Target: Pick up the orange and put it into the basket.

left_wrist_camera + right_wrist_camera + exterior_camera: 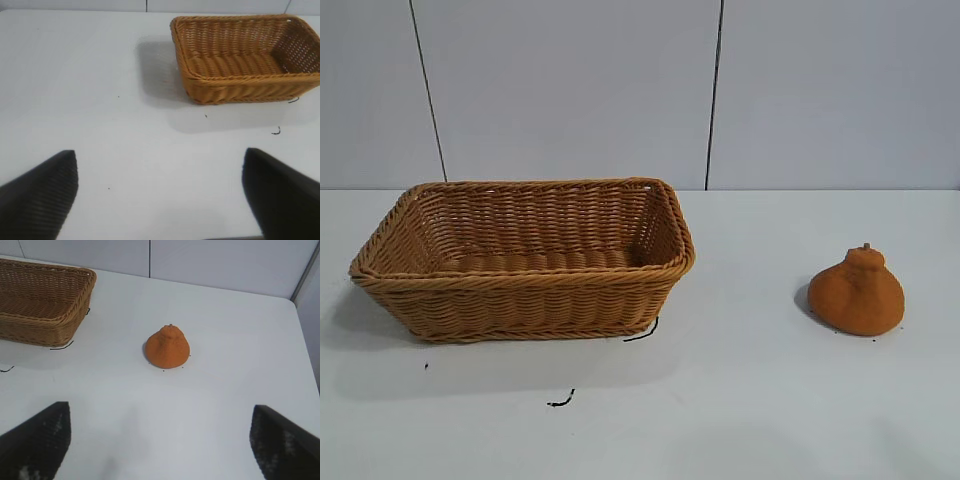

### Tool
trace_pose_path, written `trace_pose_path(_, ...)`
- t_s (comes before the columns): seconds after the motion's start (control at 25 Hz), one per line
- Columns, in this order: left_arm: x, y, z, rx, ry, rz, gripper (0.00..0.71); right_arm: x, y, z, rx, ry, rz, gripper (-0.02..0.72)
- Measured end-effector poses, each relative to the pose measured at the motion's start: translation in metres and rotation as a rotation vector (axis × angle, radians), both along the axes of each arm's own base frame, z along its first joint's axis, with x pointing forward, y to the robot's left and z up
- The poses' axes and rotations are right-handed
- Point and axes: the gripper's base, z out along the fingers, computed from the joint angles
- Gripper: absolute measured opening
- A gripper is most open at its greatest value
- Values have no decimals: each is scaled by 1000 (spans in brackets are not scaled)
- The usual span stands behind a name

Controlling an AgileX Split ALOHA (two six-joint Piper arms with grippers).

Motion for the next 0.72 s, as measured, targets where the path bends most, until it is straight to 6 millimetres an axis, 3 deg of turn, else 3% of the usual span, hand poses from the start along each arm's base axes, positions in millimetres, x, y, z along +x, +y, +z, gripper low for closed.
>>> trace_pose_path(0.28, 0, 0, 0, 0, 1, 0, 639, 0, 0, 0, 3, 5, -1, 695)
trace_pose_path(0.4, 0, 0, 0, 0, 1, 0, 639, 11, 1, 6, 27, 73, -21, 695)
trace_pose_path(0.56, 0, 0, 0, 0, 1, 0, 639, 44, 1, 27, 38, 222, -78, 695)
trace_pose_path(0.72, 0, 0, 0, 0, 1, 0, 639, 95, 5, 50, 25, 367, -96, 695)
